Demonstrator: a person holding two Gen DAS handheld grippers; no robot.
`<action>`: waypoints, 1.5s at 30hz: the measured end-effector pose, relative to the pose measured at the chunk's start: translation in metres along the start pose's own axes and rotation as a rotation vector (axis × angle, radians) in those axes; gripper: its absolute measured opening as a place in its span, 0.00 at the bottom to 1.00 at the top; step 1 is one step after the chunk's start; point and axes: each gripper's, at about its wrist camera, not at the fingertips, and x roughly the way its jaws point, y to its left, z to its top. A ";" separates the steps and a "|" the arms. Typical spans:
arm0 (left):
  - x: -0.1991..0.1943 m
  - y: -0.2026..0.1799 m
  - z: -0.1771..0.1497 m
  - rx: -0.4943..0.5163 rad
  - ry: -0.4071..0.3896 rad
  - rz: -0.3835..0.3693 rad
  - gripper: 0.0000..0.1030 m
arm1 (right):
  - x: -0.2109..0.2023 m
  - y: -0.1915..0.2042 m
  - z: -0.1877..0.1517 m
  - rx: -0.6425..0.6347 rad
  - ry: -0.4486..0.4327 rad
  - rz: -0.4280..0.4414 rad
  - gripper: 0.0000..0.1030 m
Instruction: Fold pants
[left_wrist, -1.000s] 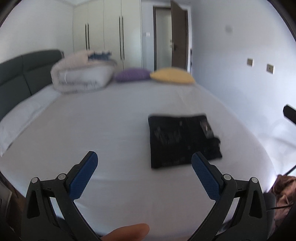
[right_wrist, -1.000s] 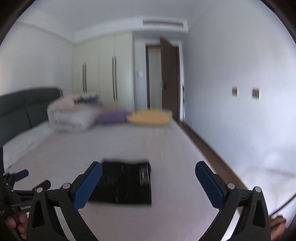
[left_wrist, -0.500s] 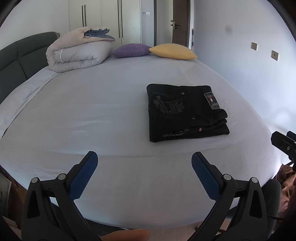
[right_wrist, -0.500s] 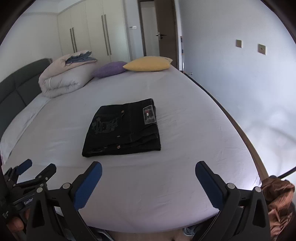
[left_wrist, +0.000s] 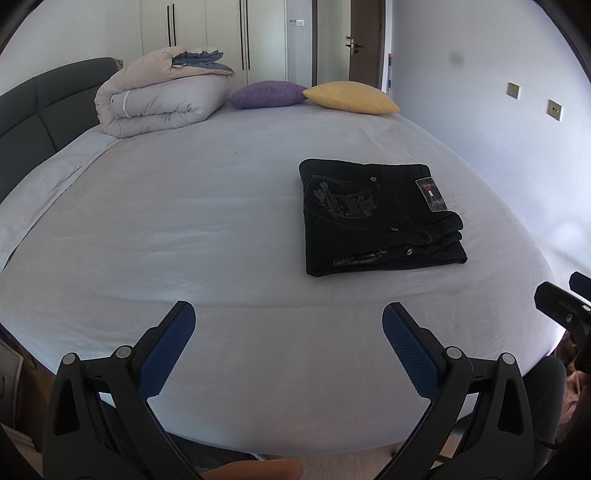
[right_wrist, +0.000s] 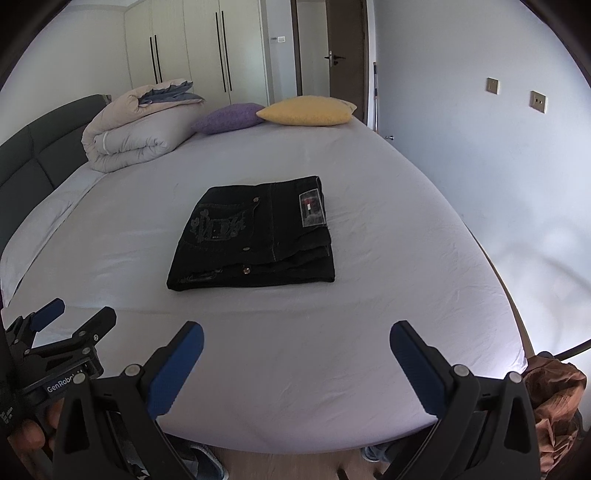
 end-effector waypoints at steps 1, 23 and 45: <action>0.000 0.000 0.000 0.001 0.000 0.000 1.00 | 0.000 0.001 0.000 -0.001 0.001 0.002 1.00; 0.000 0.001 -0.002 -0.002 0.004 0.001 1.00 | 0.000 0.007 -0.006 0.000 0.005 0.010 1.00; 0.000 0.001 -0.002 -0.004 0.004 0.001 1.00 | 0.001 0.009 -0.008 0.002 0.009 0.012 1.00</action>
